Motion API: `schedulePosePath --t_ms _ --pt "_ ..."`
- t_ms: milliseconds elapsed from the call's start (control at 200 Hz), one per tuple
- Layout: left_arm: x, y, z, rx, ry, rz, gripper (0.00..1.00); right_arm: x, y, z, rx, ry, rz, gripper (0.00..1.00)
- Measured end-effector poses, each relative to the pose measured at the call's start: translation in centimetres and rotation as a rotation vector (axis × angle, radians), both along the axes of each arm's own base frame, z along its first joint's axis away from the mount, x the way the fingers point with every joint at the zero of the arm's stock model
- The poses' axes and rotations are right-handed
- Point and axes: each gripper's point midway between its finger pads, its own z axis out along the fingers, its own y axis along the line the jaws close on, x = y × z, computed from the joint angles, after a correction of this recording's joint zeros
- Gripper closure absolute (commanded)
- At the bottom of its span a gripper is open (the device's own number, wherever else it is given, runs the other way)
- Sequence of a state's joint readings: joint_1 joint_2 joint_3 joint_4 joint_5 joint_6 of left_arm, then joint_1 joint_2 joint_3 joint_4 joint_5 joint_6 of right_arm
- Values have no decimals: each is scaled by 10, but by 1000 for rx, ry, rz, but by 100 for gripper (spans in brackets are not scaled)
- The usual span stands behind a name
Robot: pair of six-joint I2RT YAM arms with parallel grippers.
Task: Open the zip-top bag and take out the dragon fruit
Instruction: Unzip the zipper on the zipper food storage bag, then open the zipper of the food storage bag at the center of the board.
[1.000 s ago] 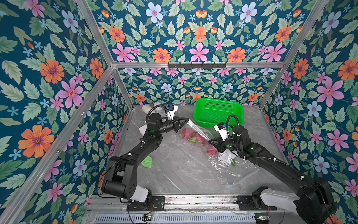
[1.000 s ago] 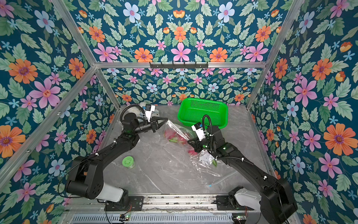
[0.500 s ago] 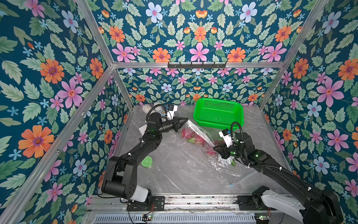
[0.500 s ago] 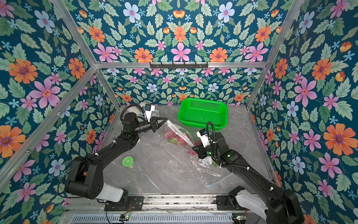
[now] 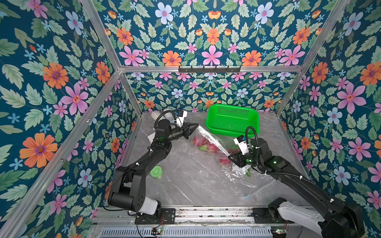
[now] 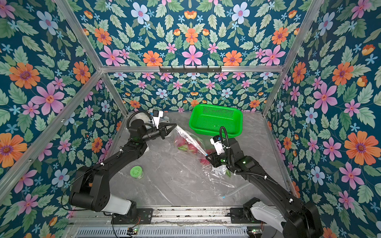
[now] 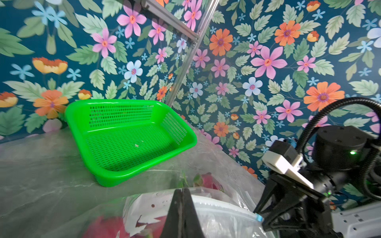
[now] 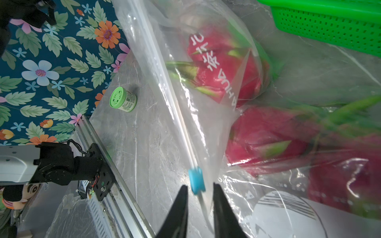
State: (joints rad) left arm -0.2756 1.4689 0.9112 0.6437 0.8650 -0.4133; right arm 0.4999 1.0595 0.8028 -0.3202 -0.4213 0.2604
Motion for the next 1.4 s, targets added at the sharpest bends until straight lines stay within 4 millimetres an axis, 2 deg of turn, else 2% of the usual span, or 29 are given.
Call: schedulePosePath --t_ms 110,230,395,590,670,790,935,1080,1120,1195,1235,1255,1270,1290,1400 --pt "-5 -1 2 7 -25 -14 100 7 8 25 27 -41 25 63" --pt "-14 -5 1 12 -35 -56 100 25 20 38 32 -77 48 57" --pt "-21 -9 1 19 -51 -94 100 53 38 33 22 -87 80 48" --pt "-25 -12 1 21 -54 -118 100 75 57 17 23 -68 110 47" --pt "-25 -13 0 21 -54 -121 100 79 64 13 27 -63 124 56" --pt "-26 -13 -1 21 -51 -124 100 78 75 10 41 -61 152 100" --pt "-26 -13 -5 24 -41 -123 100 79 77 9 47 -52 147 100" --pt "-21 -10 -9 33 -31 -88 100 77 76 19 67 -63 138 100" --pt "-17 -8 -10 40 -28 -60 83 76 76 22 84 -67 133 100" --pt "-12 -4 -13 53 -5 -14 58 76 79 22 119 -63 129 100" --pt "-11 0 -14 59 10 15 49 76 80 20 139 -44 121 100" --pt "-12 1 -14 61 14 25 38 77 81 19 150 -38 118 100" --pt "-13 2 -14 60 16 33 34 77 82 19 158 -33 117 100" --pt "-15 4 -14 61 21 42 21 77 83 18 168 -27 114 100" --pt "-30 14 -20 44 82 81 18 79 86 16 220 -3 89 100"
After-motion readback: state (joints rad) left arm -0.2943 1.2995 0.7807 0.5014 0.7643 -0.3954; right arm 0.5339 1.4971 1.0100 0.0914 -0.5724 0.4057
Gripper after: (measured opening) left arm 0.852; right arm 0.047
